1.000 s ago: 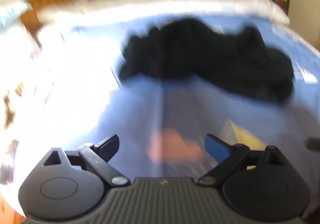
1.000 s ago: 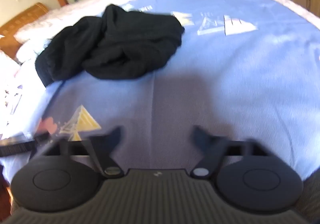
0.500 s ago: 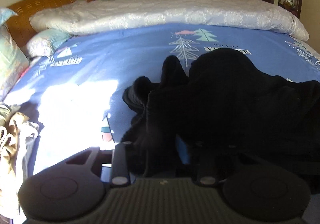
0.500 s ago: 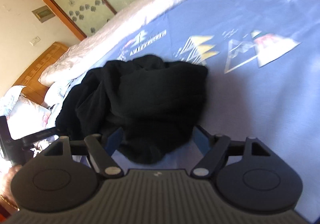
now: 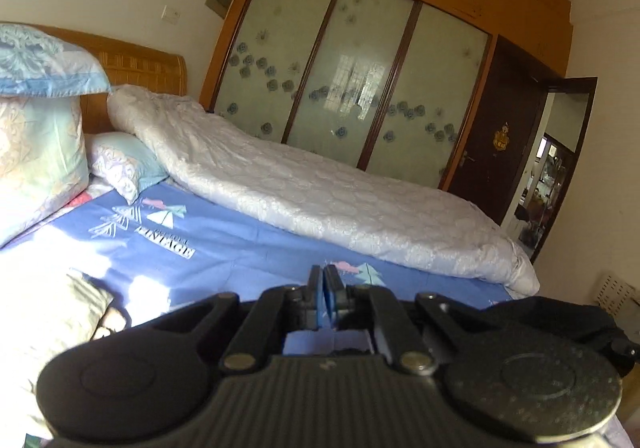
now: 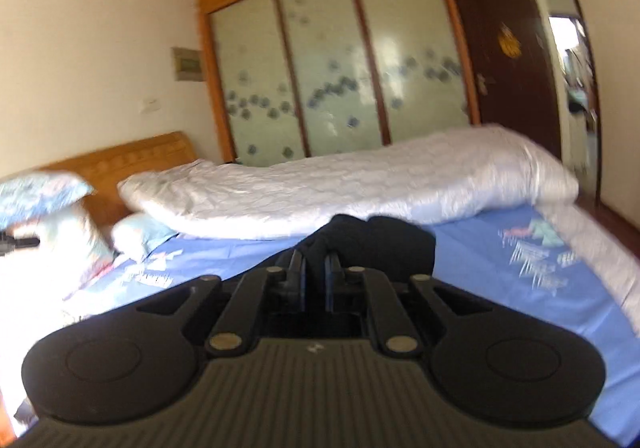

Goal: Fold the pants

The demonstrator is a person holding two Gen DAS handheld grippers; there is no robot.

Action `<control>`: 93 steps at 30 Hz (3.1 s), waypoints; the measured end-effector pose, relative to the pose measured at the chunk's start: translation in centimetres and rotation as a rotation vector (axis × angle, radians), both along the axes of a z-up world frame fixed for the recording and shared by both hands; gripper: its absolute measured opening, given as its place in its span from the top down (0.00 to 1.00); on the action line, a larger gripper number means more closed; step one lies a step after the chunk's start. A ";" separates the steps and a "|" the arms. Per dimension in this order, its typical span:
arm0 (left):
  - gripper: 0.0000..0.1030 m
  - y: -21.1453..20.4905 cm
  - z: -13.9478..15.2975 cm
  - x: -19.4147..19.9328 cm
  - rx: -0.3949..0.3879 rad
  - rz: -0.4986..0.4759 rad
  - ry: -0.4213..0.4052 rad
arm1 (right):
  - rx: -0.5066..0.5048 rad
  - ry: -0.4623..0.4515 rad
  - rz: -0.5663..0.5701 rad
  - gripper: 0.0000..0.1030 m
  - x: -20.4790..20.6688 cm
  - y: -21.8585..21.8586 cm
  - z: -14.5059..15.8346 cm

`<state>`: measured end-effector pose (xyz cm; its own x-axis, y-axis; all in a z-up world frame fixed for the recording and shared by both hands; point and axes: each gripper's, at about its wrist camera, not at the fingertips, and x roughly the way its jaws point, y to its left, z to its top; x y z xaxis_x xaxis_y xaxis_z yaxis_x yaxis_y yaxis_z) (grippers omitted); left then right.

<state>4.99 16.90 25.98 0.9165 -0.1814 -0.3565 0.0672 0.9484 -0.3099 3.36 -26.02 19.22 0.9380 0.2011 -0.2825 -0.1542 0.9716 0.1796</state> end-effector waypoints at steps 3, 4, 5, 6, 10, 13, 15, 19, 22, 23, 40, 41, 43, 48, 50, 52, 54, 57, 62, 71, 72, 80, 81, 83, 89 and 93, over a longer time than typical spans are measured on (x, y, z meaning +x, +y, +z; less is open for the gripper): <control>0.94 -0.4 -4.9 -0.9 0.021 -0.041 0.147 | 0.008 0.084 -0.003 0.68 -4.6 -1.5 -4.2; 0.86 -0.6 -6.6 -1.1 0.033 -0.053 0.196 | -0.005 0.121 -0.048 0.50 -5.8 -2.4 -5.9; 0.69 -1.2 -8.1 -0.5 0.041 -0.056 0.253 | -0.026 0.160 -0.119 0.42 -7.0 -3.0 -7.7; 0.60 -1.8 -9.8 0.2 0.042 -0.063 0.316 | -0.036 0.207 -0.183 0.42 -6.8 -4.3 -9.5; 0.50 -5.7 -14.4 3.4 0.084 -0.126 0.415 | 0.085 0.337 -0.345 0.42 -9.9 -7.2 -12.9; 0.38 -9.2 -17.1 6.1 0.113 -0.185 0.428 | 0.162 0.344 -0.387 0.41 -10.7 -7.4 -12.3; 0.17 -11.4 -18.3 7.5 0.163 -0.173 0.405 | 0.186 0.338 -0.404 0.40 -10.1 -7.0 -11.6; 0.04 -13.8 -20.8 11.8 0.235 -0.177 0.397 | 0.241 0.339 -0.399 0.35 -8.9 -7.7 -12.5; 0.04 -14.6 -23.2 14.1 0.253 -0.206 0.448 | 0.271 0.362 -0.390 0.35 -6.7 -8.7 -14.0; 0.08 -14.8 -24.0 14.6 0.262 -0.204 0.460 | 0.286 0.371 -0.389 0.35 -6.0 -9.2 -14.8; 0.89 -5.0 -12.0 5.3 -0.070 -0.247 0.302 | 0.448 0.123 -0.347 0.88 -5.4 -10.3 -6.6; 0.89 -3.9 -11.4 3.9 -0.088 -0.244 0.288 | 0.428 0.065 -0.343 0.88 -7.2 -10.4 -5.1; 0.89 -1.8 -10.6 1.1 -0.126 -0.234 0.270 | 0.413 -0.030 -0.317 0.88 -11.1 -10.3 -3.4; 0.89 1.7 -13.0 -4.6 -0.134 -0.165 0.344 | 0.381 0.075 -0.333 0.84 -17.3 -10.7 -5.2; 0.88 2.4 -15.4 -5.7 -0.130 -0.145 0.426 | 0.360 0.202 -0.397 0.78 -17.8 -10.8 -8.0; 0.86 2.5 -17.7 -6.2 -0.131 -0.136 0.533 | 0.329 0.305 -0.514 0.67 -17.5 -11.1 -10.4; 0.83 2.4 -18.9 -6.4 -0.130 -0.131 0.571 | 0.322 0.330 -0.595 0.67 -17.6 -12.0 -11.6; 0.78 2.7 -17.7 -6.1 -0.122 -0.088 0.510 | 0.408 0.292 -0.569 0.67 -16.7 -12.9 -11.2; 0.61 3.2 -15.6 -3.4 -0.166 -0.049 0.423 | 0.405 0.276 -0.478 0.57 -8.6 -11.6 -10.0; 0.60 -1.6 -23.0 7.5 -0.126 -0.097 0.627 | 0.419 0.450 -0.373 0.53 4.5 -10.0 -15.8; 0.59 -1.9 -23.9 8.0 -0.147 -0.105 0.655 | 0.404 0.468 -0.375 0.53 5.6 -10.0 -16.4; 0.84 -4.1 -25.4 7.3 -0.164 -0.120 0.647 | 0.505 0.601 -0.313 0.53 10.7 -9.7 -21.2; 0.85 -4.0 -25.1 7.1 -0.171 -0.117 0.638 | 0.518 0.606 -0.293 0.65 10.8 -9.3 -21.1; 0.86 -3.6 -23.0 6.6 -0.155 -0.097 0.590 | 0.474 0.593 -0.322 0.83 10.5 -8.3 -19.9; 0.86 1.0 -14.9 2.5 -0.278 -0.046 0.346 | 0.473 0.269 -0.266 0.86 3.5 -7.9 -9.2; 0.86 4.2 -12.3 -0.9 -0.322 -0.012 0.260 | 0.362 0.072 -0.190 0.86 -5.1 -5.8 -3.4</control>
